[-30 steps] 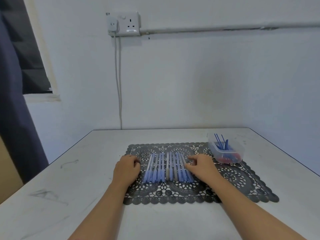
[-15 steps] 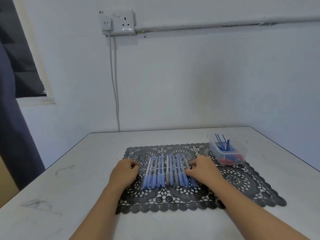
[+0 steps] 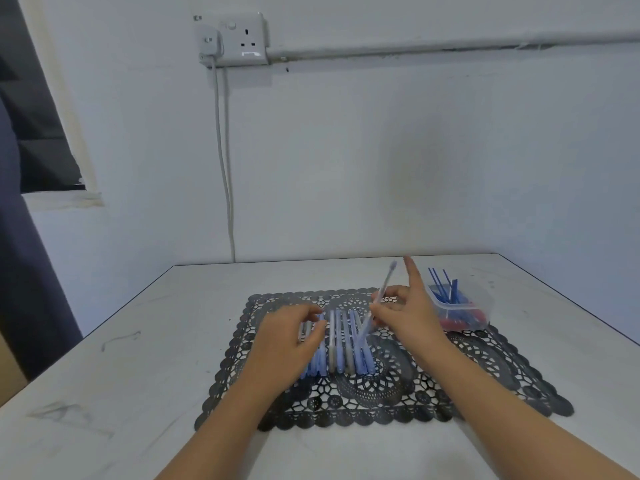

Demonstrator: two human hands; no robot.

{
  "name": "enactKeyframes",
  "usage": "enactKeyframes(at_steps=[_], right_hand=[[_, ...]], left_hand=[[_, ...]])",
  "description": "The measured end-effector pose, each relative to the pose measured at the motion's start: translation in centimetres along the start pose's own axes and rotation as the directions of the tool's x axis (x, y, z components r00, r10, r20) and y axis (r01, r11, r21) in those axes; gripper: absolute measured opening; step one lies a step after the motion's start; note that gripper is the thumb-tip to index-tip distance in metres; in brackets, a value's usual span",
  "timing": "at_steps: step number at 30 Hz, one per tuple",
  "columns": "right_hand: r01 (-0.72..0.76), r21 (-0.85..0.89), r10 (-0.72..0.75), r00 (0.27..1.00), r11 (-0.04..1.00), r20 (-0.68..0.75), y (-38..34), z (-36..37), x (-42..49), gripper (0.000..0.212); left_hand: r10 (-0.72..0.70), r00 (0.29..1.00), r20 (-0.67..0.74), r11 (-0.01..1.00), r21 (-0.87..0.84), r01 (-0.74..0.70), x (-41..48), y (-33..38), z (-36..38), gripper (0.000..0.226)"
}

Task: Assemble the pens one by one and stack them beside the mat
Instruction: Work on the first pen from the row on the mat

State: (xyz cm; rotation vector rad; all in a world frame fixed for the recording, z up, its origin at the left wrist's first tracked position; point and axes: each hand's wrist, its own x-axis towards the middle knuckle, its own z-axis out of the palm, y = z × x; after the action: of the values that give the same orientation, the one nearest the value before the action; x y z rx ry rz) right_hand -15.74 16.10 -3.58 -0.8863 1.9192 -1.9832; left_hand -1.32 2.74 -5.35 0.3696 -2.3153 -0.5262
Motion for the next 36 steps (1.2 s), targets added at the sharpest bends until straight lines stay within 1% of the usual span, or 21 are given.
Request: enactKeyframes(at_steps=[1, 3, 5, 7, 8, 10, 12, 14, 16, 19, 21, 25, 28, 31, 34, 36], right_hand=[[0.006, 0.039, -0.006, 1.0, 0.999, 0.008, 0.0, 0.3, -0.3, 0.096], [0.008, 0.1, -0.011, 0.999, 0.995, 0.038, 0.0, 1.0, -1.0, 0.087], [-0.013, 0.209, -0.006, 0.996, 0.978, 0.09, 0.3, 1.6, -1.5, 0.068], [-0.041, 0.303, -0.004, 0.989, 0.952, 0.146, 0.2, 2.1, -1.9, 0.046], [-0.033, 0.319, -0.021, 0.986, 0.947, 0.166, 0.2, 2.3, -2.0, 0.036], [0.007, 0.265, -0.055, 0.983, 0.964, 0.173, 0.4, 2.3, -1.9, 0.02], [0.044, 0.165, -0.068, 0.987, 0.985, 0.146, 0.7, 1.9, -1.4, 0.014], [0.062, 0.088, -0.074, 0.988, 0.994, 0.138, 1.1, 1.3, -0.9, 0.01], [0.115, -0.072, -0.102, 0.983, 0.991, 0.154, 1.5, 0.7, -0.6, 0.008], [0.256, -0.318, -0.196, 0.958, 0.913, 0.207, 1.8, -0.1, -0.4, 0.009], [0.305, -0.385, -0.225, 0.945, 0.871, 0.239, 1.8, -0.2, -0.4, 0.013], [0.335, -0.432, -0.237, 0.934, 0.837, 0.266, 1.6, 0.0, -0.5, 0.028], [0.342, -0.437, -0.264, 0.937, 0.832, 0.229, 1.6, -0.1, -0.4, 0.019], [0.371, -0.39, -0.313, 0.927, 0.843, 0.206, 1.4, -0.3, -0.7, 0.024], [0.446, -0.366, -0.397, 0.895, 0.817, 0.203, 1.2, -0.2, -0.7, 0.023], [0.439, -0.315, -0.397, 0.898, 0.842, 0.191, 1.2, -0.1, -0.8, 0.023]], left_hand=[[0.02, 1.0, 0.016, 1.0, -0.011, -0.02, -0.2, 0.5, 0.3, 0.029], [0.036, 0.999, 0.037, 0.999, -0.024, -0.035, -0.4, 1.2, 0.7, 0.034], [0.073, 0.996, 0.04, 0.997, -0.017, -0.073, -0.4, 1.5, 1.1, 0.034], [0.109, 0.994, 0.028, 0.994, 0.005, -0.109, -0.2, 1.5, 1.2, 0.027], [0.111, 0.994, 0.022, 0.994, 0.016, -0.111, -0.2, 1.3, 1.1, 0.023], [0.101, 0.995, 0.004, 0.994, 0.039, -0.101, 0.0, 0.9, 1.0, 0.019], [0.076, 0.997, -0.005, 0.995, 0.064, -0.075, 0.2, 0.4, 1.1, 0.017], [0.04, 0.999, -0.012, 0.997, 0.062, -0.039, 0.5, -0.1, 1.1, 0.016], [0.031, 1.0, -0.001, 0.997, 0.069, -0.031, 0.5, -0.2, 1.1, 0.017], [0.082, 0.996, 0.017, 0.991, 0.106, -0.084, 0.2, 0.0, 0.9, 0.017], [0.091, 0.995, 0.035, 0.982, 0.163, -0.096, 0.1, 0.1, 0.6, 0.021], [0.062, 0.998, 0.016, 0.971, 0.23, -0.064, 0.2, -0.2, 0.1, 0.03], [0.017, 0.999, 0.039, 0.97, 0.243, -0.025, 0.1, 0.0, 0.1, 0.035], [-0.013, 0.999, 0.046, 0.966, 0.259, 0.001, 0.2, 0.3, 0.1, 0.041], [-0.035, 0.998, 0.045, 0.969, 0.245, 0.022, 0.3, 0.5, 0.0, 0.045], [-0.013, 1.0, 0.014, 0.972, 0.236, 0.009, 0.2, 0.5, -0.1, 0.044]])
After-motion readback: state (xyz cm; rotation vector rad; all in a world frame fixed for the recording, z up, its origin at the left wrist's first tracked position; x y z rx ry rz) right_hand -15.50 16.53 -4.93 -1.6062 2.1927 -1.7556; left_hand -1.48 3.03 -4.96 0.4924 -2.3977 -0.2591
